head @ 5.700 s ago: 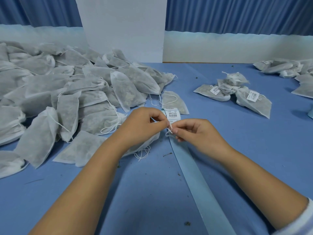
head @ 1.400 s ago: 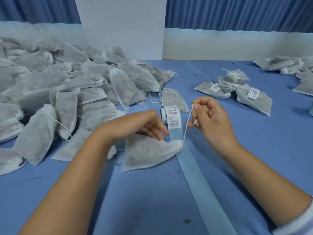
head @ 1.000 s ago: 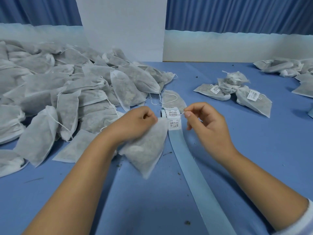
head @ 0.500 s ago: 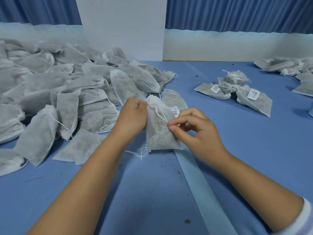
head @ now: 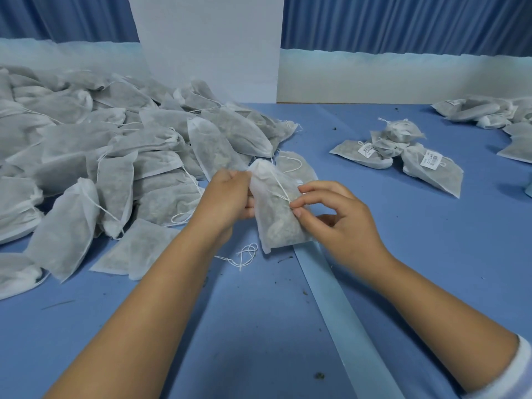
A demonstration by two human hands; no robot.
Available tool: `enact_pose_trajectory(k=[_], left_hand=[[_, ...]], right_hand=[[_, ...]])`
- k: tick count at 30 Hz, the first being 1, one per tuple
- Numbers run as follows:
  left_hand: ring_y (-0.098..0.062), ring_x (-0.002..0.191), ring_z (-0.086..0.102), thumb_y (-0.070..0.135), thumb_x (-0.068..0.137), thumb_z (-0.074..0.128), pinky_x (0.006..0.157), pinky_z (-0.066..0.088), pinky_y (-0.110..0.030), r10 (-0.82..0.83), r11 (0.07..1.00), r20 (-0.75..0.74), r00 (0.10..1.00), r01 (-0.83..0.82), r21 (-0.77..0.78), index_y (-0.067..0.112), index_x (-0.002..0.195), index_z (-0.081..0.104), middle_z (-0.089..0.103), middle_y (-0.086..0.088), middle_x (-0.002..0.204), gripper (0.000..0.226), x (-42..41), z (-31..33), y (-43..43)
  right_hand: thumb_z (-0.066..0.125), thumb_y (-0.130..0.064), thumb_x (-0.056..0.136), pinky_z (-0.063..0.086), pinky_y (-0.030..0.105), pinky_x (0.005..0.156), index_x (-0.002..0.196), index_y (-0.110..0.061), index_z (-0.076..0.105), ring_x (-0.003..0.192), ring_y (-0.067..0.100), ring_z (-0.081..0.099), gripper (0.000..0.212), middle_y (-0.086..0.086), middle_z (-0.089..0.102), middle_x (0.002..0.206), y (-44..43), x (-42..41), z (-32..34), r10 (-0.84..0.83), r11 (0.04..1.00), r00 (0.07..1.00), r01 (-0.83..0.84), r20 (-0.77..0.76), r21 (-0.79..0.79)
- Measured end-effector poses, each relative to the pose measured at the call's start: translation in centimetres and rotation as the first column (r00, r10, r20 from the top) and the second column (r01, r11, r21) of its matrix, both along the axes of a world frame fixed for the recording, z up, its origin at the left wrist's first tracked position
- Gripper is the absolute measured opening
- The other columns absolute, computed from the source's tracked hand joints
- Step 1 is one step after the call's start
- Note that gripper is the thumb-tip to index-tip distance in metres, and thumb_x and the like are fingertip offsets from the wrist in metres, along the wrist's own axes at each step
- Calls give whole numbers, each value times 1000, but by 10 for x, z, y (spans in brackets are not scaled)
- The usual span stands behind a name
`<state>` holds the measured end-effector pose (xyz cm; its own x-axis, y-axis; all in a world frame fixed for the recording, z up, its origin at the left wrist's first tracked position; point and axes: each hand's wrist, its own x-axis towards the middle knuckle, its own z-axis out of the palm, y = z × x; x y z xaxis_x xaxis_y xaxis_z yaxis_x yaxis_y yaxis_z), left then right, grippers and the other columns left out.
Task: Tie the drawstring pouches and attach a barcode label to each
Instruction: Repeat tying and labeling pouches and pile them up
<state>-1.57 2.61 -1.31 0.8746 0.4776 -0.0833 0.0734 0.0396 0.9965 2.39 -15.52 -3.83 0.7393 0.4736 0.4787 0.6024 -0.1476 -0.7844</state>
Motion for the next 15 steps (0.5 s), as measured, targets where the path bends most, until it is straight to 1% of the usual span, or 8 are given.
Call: enact_pose_trajectory(k=[2, 4, 5, 7, 10, 12, 14, 15], left_hand=[[-16, 64, 68, 17, 98, 53, 56, 56, -23, -82, 992, 27, 996, 84, -97, 6, 83, 66, 72, -7, 78, 23, -1, 2, 0], [-15, 75, 74, 22, 87, 71, 65, 56, -20, -202, 965, 74, 976, 212, -153, 8, 86, 75, 77, -6, 85, 15, -4, 4, 0], [-16, 83, 75, 23, 79, 76, 70, 57, -20, -261, 953, 81, 962, 270, -137, 7, 88, 77, 77, -9, 91, 19, -5, 4, -1], [-20, 94, 74, 24, 72, 81, 82, 58, -27, -309, 949, 41, 950, 311, -51, 5, 94, 77, 77, -11, 98, 29, -5, -1, -5], [-31, 99, 71, 22, 73, 86, 98, 53, -47, -189, 980, 1, 982, 189, 58, 0, 100, 74, 74, -20, 102, 36, -4, -4, -12], [-27, 91, 71, 20, 76, 83, 95, 52, -48, -155, 986, 1, 988, 155, 58, -4, 103, 71, 71, -25, 104, 38, -4, -6, -12], [-20, 83, 70, 18, 81, 79, 85, 53, -40, -156, 985, -6, 988, 156, 73, 4, 98, 74, 75, -17, 98, 23, -2, -6, -8], [-19, 83, 70, 19, 82, 78, 84, 53, -37, -153, 985, -21, 988, 154, 77, 8, 97, 75, 76, -14, 98, 19, -2, -6, -5]], right_hand=[[71, -8, 86, 52, 18, 71, 88, -28, 74, 104, 1, 60, 20, -2, 62, 112, 0, 1, 1, -20, 1000, 1000, 20, -10, 23], [72, -5, 86, 51, 14, 71, 87, -28, 73, 100, 0, 61, 22, 1, 63, 112, 0, 3, 3, -32, 997, 999, 34, -31, 74], [71, -4, 85, 51, 14, 71, 88, -26, 73, 97, 0, 62, 22, 2, 63, 111, -1, 4, 4, -34, 994, 999, 38, -37, 100], [72, -3, 85, 52, 15, 71, 88, -25, 73, 93, -2, 62, 23, 3, 62, 110, -1, 5, 4, -34, 992, 999, 37, -30, 117], [72, -2, 84, 55, 20, 75, 90, -23, 74, 96, 0, 60, 22, 3, 59, 108, 0, 4, 2, 9, 998, 1000, -9, -9, 69], [71, -1, 85, 54, 19, 76, 94, -21, 74, 99, 3, 60, 22, 4, 58, 109, 0, 5, 1, 50, 998, 999, -50, 8, 48], [70, -1, 86, 50, 14, 74, 95, -22, 73, 100, 4, 61, 23, 3, 60, 109, -1, 8, 1, 48, 998, 998, -50, 27, 48], [69, -1, 87, 49, 13, 72, 95, -23, 73, 100, 5, 61, 23, 1, 61, 108, -3, 11, 2, 28, 998, 999, -30, 38, 50]])
